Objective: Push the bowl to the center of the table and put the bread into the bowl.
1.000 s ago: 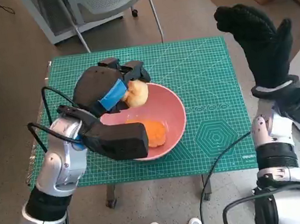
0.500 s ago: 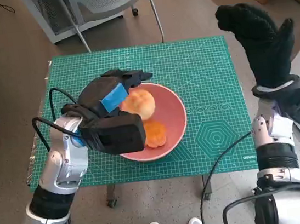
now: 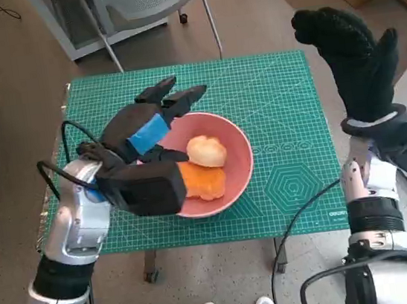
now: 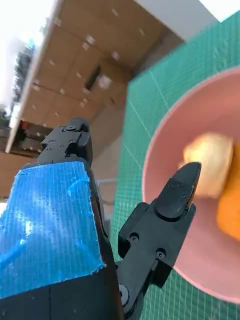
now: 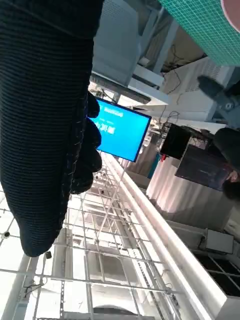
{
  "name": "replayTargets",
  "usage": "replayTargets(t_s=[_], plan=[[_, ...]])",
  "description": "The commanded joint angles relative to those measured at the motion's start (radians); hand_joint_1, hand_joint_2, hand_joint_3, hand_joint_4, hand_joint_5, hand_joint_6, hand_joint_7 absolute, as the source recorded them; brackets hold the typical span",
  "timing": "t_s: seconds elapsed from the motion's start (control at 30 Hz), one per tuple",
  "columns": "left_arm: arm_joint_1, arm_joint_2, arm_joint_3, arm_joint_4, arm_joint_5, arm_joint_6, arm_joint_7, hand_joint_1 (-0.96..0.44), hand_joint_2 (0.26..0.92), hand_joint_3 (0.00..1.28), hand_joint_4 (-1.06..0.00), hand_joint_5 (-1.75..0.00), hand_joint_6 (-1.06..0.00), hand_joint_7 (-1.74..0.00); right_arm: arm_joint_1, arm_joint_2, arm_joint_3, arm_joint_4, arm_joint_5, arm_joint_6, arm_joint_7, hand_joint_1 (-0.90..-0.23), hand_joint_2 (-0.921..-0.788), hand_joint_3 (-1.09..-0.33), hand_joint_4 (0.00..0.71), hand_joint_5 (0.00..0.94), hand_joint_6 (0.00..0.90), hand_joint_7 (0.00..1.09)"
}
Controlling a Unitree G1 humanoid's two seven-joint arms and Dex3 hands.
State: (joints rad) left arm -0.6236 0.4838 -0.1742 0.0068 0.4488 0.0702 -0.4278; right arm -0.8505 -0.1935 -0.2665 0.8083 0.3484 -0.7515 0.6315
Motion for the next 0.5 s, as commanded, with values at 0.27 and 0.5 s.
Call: replayTargets(t_s=[0.27,0.5], plan=[[0.088,-0.067,0.233,-0.009,-0.275,-0.138,0.124,-0.52,0.914,0.03,-0.02,-0.01,-0.25,-0.02,0.015,-0.001,0.008,-0.019,-0.001,0.035,-0.012,-0.595,-0.921,-0.553,0.296,0.001,0.398,0.00],[0.123,-0.192,0.335,0.024,-0.467,-0.236,0.212,-0.54,0.920,0.17,-0.04,-0.01,-0.21,0.00,0.009,0.007,0.018,-0.043,-0.009,0.056,-0.030,-0.598,-0.921,-0.552,0.302,0.003,0.400,0.00]])
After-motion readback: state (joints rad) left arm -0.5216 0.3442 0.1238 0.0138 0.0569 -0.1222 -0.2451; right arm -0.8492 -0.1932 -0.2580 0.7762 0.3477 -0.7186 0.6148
